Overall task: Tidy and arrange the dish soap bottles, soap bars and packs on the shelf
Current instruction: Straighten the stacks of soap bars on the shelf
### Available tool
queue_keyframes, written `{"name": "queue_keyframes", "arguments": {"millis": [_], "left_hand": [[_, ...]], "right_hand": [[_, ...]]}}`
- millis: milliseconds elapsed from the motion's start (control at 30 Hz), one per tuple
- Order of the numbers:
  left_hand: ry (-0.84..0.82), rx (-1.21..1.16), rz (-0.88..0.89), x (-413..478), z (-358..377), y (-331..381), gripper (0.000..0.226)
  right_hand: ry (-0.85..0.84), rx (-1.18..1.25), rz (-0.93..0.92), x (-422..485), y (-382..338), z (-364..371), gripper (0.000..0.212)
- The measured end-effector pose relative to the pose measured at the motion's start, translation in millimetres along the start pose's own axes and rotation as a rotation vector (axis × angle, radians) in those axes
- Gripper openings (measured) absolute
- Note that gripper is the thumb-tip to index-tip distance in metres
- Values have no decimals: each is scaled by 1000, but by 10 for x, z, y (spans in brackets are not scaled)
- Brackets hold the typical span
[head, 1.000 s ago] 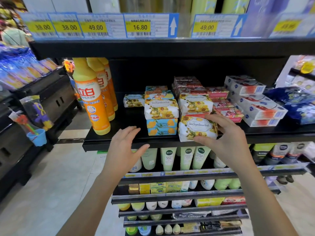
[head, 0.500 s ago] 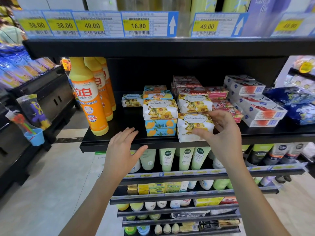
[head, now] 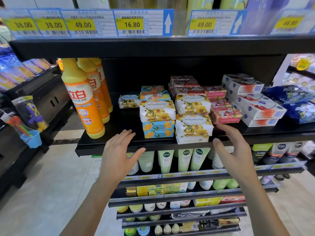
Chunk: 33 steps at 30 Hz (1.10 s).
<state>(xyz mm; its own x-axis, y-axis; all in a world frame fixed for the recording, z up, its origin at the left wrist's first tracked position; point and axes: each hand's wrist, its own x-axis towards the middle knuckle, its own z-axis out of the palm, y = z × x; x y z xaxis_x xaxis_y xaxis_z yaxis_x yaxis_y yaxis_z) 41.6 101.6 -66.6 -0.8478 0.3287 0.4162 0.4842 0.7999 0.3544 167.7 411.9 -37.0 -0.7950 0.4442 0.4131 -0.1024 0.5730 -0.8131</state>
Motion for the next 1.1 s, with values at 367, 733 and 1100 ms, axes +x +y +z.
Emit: {"name": "queue_keyframes", "arguments": {"millis": [367, 733, 1100], "left_hand": [[-21, -194, -44, 59, -178, 30, 44], [-11, -106, -54, 1179, -221, 30, 49], [-133, 91, -268, 1754, 3, -116, 56]], "right_hand": [[-94, -498, -84, 168, 323, 56, 56], [-60, -428, -9, 153, 302, 71, 57], [-44, -414, -35, 151, 351, 89, 56]]}}
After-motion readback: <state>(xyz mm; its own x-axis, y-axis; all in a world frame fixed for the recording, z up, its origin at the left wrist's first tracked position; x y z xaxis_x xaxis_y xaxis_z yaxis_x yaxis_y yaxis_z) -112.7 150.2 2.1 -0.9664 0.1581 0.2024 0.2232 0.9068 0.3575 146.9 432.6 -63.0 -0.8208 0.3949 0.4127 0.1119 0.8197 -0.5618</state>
